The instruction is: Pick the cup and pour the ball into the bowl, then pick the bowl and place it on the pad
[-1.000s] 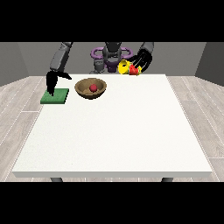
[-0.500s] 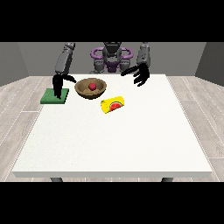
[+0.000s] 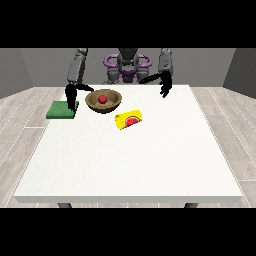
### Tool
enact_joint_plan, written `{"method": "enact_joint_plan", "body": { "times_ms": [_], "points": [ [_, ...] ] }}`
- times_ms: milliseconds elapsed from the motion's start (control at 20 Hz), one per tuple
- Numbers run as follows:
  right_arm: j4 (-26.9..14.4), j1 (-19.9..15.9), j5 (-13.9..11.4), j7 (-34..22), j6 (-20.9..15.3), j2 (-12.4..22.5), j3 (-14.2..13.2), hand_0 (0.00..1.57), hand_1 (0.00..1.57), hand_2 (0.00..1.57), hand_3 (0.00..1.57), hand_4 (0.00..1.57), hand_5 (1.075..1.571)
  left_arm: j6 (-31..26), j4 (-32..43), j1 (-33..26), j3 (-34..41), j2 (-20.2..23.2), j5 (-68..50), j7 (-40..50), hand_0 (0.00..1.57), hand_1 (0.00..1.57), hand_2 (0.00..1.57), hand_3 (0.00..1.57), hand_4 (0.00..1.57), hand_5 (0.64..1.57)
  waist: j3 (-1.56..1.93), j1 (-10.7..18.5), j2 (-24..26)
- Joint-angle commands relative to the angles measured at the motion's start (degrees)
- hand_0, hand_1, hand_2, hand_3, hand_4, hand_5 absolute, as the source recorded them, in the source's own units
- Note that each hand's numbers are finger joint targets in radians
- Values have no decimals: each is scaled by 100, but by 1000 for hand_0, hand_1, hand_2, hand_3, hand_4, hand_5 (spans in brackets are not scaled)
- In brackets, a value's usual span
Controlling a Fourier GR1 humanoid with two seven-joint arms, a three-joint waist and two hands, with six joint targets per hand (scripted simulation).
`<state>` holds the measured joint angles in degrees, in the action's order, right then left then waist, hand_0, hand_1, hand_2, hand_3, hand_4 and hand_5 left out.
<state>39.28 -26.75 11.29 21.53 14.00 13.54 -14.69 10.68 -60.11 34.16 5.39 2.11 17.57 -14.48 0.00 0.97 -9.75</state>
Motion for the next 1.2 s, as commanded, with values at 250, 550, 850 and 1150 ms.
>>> {"method": "enact_joint_plan", "body": {
  "times_ms": [250, 550, 850, 1150],
  "points": [
    [-727, -169, 174, 469, -73, -73, -279, 0, 0, 0, 0, 199, 1539, -267, -485, -35, -281, 28, -16, -49, 0, 0, 0, 0, 0, 1555, 4, 530, -357],
    [-758, 19, 216, 707, -156, -314, -324, 0, 0, 0, 0, 205, 1527, -230, -819, -47, -702, -203, 74, 358, 0, 0, 0, 0, 0, 1558, 8, 804, -320],
    [-456, -86, 328, 6, -272, -356, -323, 0, 0, 0, 0, 357, 1545, -437, -618, -139, -444, 8, -61, 399, 0, 0, 0, 0, 0, 1563, -3, 759, 96],
    [-599, -144, 130, 187, -873, -1041, -27, 0, 0, 0, 0, 366, 1547, -454, -627, -303, -287, 111, -173, 380, 0, 0, 0, 0, 0, 1564, 1, 537, 211]
  ]
}}
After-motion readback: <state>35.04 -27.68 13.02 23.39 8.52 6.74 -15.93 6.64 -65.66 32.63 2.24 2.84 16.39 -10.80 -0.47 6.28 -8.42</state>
